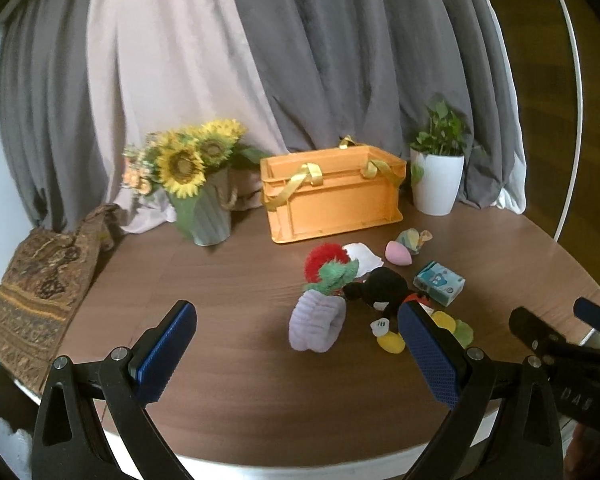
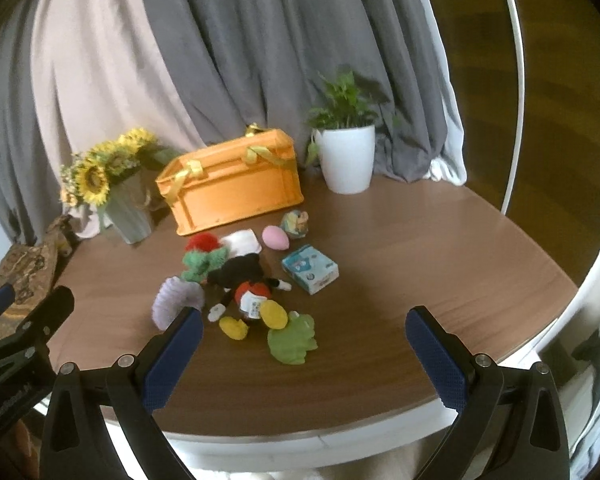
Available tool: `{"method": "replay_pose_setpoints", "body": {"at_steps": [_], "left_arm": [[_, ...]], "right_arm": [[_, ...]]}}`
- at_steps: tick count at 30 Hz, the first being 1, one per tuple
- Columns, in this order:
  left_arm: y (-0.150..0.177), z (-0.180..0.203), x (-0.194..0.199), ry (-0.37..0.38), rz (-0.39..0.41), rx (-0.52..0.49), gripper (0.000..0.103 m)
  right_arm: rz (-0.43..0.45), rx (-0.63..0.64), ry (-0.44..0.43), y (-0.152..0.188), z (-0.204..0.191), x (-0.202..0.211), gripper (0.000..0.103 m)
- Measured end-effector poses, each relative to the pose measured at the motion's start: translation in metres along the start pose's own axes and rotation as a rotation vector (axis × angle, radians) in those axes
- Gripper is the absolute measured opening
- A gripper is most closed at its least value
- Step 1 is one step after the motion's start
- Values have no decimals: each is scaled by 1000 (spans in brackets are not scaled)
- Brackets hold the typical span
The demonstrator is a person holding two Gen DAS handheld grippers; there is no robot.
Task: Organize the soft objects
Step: 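Grasp the lavender wristband with the left gripper while the right gripper grasps the green frog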
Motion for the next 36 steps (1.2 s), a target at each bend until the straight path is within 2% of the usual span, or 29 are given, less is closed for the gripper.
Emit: {"method": "replay_pose_setpoints", "body": {"at_steps": [8,17,20,27,30,32,36], "left_arm": [[11,-11,-70,62,-106,-15,96],[35,-22,-127,99,-209,-36,85],[40,-25,-142,114,-230,-37,81],[49,-26,-170,148,-277,-29,77],[52,-27,-178,175,-299,-23,66],[53,-27,-182,193,-316,-18,52],[53,-28,-185,220,-327,-5,42]], "right_arm": [[-83,-40,53,17,-13,-52,102],[-192,-80,113,43,-25,-101,92],[-224,-98,118,49,-27,-113,83],[-235,-104,160,53,-31,-131,77],[-247,-106,165,54,-32,-138,76],[-249,-102,171,54,-33,-140,75],[-256,-89,158,54,-38,-143,62]]}}
Point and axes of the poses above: each gripper's, at about its wrist camera, not at the fingertips, and x roughly against the way its jaws point, z to its right, y to its underside, the point moved 3 cm from there along -x, roughly the way its jaws point, and after that the axes turned 9 degrees about y, right-handed, at the moved point
